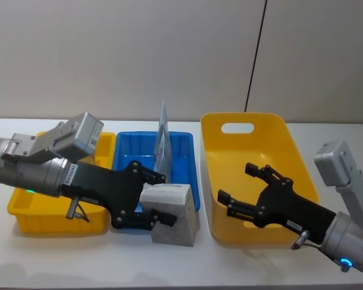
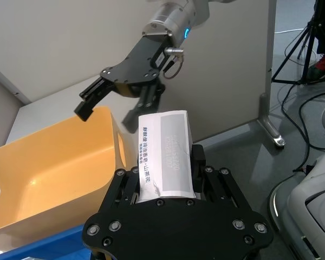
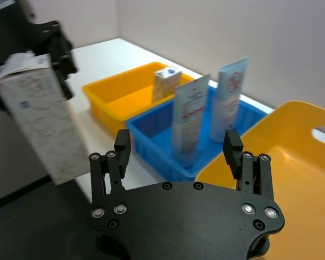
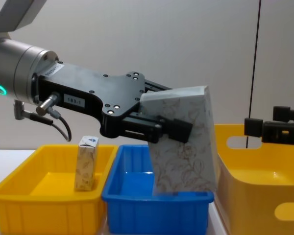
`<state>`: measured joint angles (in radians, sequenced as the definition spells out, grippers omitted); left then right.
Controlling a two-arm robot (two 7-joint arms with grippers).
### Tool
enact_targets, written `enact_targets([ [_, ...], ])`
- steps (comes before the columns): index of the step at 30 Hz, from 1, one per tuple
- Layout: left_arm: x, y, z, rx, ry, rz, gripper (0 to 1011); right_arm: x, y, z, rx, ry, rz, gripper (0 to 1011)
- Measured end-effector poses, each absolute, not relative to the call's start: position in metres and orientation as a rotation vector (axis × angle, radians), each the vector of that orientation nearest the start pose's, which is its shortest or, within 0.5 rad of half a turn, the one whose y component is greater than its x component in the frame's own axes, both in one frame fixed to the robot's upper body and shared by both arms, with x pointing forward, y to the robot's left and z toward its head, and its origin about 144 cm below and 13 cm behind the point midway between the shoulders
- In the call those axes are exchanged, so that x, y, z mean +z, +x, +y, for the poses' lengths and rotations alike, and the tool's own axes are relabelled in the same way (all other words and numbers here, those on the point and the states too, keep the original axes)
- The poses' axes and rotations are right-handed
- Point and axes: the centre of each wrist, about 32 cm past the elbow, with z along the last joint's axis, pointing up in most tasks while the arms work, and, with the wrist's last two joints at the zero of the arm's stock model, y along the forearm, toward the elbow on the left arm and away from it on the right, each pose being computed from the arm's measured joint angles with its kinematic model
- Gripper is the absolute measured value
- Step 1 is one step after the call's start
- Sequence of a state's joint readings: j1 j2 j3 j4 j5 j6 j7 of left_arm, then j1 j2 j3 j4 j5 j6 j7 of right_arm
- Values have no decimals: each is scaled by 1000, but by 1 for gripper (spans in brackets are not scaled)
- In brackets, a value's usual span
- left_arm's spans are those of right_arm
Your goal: Bimanual collaborative sorting of washing and personal care products
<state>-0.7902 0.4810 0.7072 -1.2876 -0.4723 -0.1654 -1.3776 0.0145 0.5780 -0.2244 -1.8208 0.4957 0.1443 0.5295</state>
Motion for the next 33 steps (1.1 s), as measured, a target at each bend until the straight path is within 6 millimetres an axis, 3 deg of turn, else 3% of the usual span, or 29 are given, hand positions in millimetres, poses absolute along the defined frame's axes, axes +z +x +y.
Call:
enact_targets([
  [21,1304,609,226,-249,217,-392,418,1238,449,-315,-373,-148,7,1002],
  [33,1304,609,226,-249,217,-392,418,1240,453,-317,-192,-168,-4,1002],
])
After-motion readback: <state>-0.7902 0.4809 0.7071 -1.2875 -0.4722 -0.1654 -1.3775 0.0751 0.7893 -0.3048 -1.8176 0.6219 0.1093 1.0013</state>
